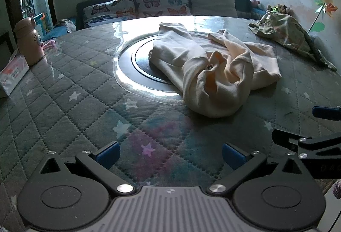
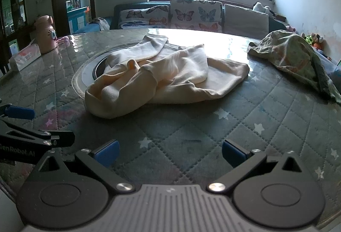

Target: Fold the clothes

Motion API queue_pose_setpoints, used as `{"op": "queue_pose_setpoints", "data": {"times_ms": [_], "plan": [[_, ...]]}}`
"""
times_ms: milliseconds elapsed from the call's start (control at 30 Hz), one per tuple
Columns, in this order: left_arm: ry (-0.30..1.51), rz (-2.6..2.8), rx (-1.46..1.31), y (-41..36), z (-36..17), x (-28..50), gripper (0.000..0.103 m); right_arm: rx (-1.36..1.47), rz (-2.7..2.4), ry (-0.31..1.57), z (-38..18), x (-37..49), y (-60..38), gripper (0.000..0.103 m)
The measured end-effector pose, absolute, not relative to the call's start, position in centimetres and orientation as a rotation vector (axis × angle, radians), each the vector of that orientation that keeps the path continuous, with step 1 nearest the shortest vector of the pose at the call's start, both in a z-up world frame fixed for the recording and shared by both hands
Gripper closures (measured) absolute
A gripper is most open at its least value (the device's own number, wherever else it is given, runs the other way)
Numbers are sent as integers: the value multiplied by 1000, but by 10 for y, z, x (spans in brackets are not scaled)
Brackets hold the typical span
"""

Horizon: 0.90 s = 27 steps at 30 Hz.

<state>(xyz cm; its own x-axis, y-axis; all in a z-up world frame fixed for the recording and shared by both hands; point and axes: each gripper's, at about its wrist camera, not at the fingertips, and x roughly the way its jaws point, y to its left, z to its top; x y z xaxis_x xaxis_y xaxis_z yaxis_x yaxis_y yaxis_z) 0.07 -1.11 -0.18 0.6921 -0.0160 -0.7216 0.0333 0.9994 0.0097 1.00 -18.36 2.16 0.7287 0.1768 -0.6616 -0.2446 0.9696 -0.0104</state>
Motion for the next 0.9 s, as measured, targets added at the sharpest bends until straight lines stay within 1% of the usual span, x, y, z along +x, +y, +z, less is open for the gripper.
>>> {"op": "queue_pose_setpoints", "data": {"times_ms": [900], "plan": [[807, -24, 38, -11, 2, 15, 0, -95, 247, 733, 21, 23, -183, 0]]}}
